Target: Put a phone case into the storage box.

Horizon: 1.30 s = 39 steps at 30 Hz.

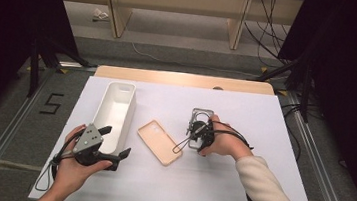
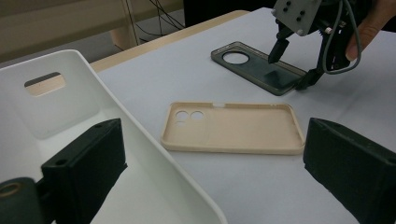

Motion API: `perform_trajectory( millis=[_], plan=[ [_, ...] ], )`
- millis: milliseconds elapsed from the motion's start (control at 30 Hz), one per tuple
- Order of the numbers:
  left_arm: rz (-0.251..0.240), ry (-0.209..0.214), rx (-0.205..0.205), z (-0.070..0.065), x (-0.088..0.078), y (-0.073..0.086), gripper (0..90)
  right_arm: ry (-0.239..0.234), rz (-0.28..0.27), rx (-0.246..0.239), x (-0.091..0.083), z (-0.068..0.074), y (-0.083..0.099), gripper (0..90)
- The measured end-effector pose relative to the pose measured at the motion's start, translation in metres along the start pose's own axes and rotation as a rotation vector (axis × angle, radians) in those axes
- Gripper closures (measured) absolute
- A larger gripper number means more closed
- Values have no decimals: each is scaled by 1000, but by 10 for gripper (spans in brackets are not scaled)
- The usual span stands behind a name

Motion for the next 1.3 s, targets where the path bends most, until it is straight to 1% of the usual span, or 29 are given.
perform_trajectory(
  millis=[100, 167, 233, 300, 333, 400, 433, 467, 533, 600, 633, 733, 833, 900, 933, 1000, 1067, 1100, 1133, 1167, 1200, 1300],
  plan=[
    [-1, 1, 0, 0, 0, 0, 51, 7, 11, -6, 0, -1, -2, 287],
    [-1, 1, 0, 0, 0, 0, 51, -4, 17, -10, 0, -1, -3, 285],
    [0, 1, 0, 0, 0, 0, 51, -3, 24, -21, 0, -2, -4, 292],
    [1, 2, -1, 0, 0, 0, 51, -7, 23, -21, 0, -2, -4, 297],
    [0, 1, 0, 0, 0, 0, 51, -8, 26, -34, 0, -2, -4, 315],
    [0, 1, 1, 0, 0, 0, 51, -26, 33, -39, 0, -1, -5, 350],
    [0, 2, 0, 0, 0, 0, 51, -23, 37, -45, 0, -1, -5, 370],
    [-1, 2, 1, 0, 0, 0, 51, -31, 39, -45, 0, 0, -6, 406],
    [0, 3, 1, 0, 0, 0, 51, -45, 45, -73, -1, 1, -7, 472],
    [0, 4, 1, -1, 0, 0, 51, -52, 49, -82, 0, 3, -8, 514],
    [0, 4, 1, -1, 0, 0, 51, -58, 58, -96, -1, 4, -8, 542],
    [-1, 6, 1, -1, 0, 0, 51, -69, 67, -125, 0, 5, -9, 591],
    [0, 7, 2, -1, 0, 0, 51, -80, 79, -130, -1, 7, -10, 620],
    [0, 8, 1, -1, 0, 0, 51, -84, 77, -145, -1, 7, -10, 653],
    [0, 8, 1, -1, 0, 0, 51, -84, 77, -145, -1, 7, -10, 653],
    [0, 7, 2, -1, 0, 0, 51, -90, 80, -156, -1, 9, -10, 697],
    [0, 8, 2, -1, 0, 0, 51, -100, 81, -153, 0, 10, -9, 722],
    [0, 8, 2, -1, 0, 0, 51, -101, 87, -161, -1, 10, -10, 729],
    [0, 9, 5, -1, 0, 0, 51, -102, 87, -151, -1, 10, -10, 735],
    [0, 9, 5, -1, 0, 0, 51, -102, 87, -151, -1, 10, -10, 735],
    [0, 9, 5, -1, 0, 0, 51, -104, 96, -158, -1, 10, -10, 747],
    [0, 9, 3, -1, 0, 0, 51, -106, 93, -157, 0, 11, -10, 766]
  ],
)
Point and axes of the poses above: each handheld gripper's, and its own axes: x roughly forward along the jaws, y roughly out of its underside, z roughly to its left, the point moved 3 cm from there along x, roughly forward along the jaws, and after that the axes turned 11 degrees about -y, right-handed, at the moved point
